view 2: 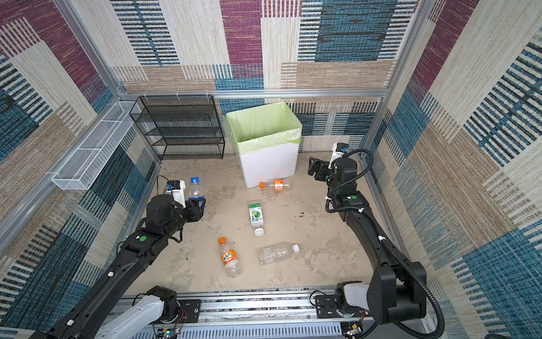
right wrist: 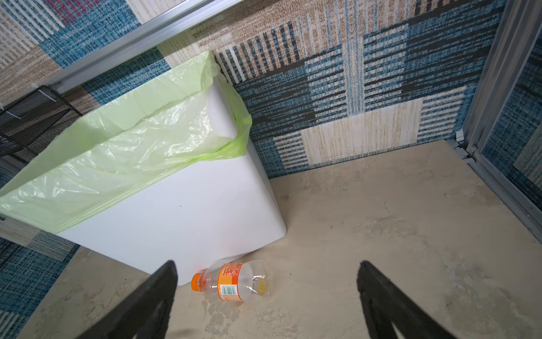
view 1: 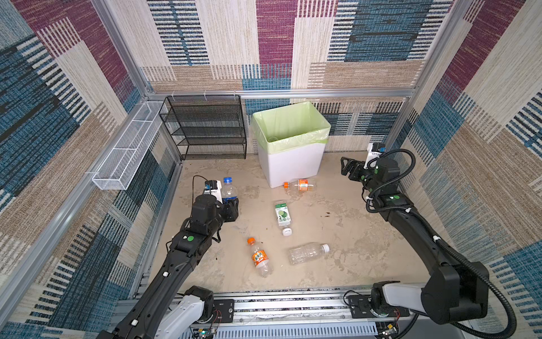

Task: Throw the plastic bottles in the bin
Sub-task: 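Lift the Pepsi bottle with the left gripper over the bin and release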

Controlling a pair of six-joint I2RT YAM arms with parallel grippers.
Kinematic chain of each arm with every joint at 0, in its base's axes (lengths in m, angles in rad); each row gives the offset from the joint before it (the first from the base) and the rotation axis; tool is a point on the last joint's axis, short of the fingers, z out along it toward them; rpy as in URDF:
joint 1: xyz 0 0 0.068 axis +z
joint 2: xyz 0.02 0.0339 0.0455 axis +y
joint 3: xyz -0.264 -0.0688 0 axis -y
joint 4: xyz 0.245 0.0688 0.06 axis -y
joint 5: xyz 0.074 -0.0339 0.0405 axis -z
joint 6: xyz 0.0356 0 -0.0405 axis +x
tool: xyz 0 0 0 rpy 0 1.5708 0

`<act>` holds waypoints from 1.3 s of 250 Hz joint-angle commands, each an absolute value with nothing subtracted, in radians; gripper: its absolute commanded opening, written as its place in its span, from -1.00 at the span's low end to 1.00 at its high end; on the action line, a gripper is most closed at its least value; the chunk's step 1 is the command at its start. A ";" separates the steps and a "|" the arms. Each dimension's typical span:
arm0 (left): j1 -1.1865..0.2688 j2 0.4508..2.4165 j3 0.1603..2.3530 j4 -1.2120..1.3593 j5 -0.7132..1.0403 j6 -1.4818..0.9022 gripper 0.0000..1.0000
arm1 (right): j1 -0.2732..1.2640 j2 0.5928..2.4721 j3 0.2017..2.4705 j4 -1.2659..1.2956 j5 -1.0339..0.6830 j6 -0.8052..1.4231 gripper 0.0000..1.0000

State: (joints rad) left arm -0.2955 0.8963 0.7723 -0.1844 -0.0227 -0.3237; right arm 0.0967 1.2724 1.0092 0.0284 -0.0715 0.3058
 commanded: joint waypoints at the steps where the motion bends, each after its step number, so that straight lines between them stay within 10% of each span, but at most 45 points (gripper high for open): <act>1: -0.291 0.874 0.798 0.057 -0.023 -0.179 0.10 | 0.097 1.249 1.022 0.020 -0.067 0.312 0.91; 157: -0.296 0.975 0.902 1.025 0.298 -0.032 0.10 | 0.097 1.185 1.058 0.015 -0.057 0.320 0.88; 230: -0.298 1.646 1.712 0.673 0.353 -0.193 0.16 | 0.098 1.194 1.046 0.057 -0.084 0.357 0.84; 268: -0.300 2.014 2.290 0.154 0.375 -0.258 0.59 | 0.098 1.173 1.032 0.039 -0.101 0.364 0.83; 325: -0.299 2.008 2.259 0.187 0.353 -0.265 0.98 | 0.098 1.145 1.015 -0.013 -0.060 0.330 0.87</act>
State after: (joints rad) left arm -0.2985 2.0529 2.3005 0.1970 0.3504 -0.2504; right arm 0.0978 1.1473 1.0142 0.0044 -0.0841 0.3492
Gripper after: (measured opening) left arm 0.996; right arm 0.933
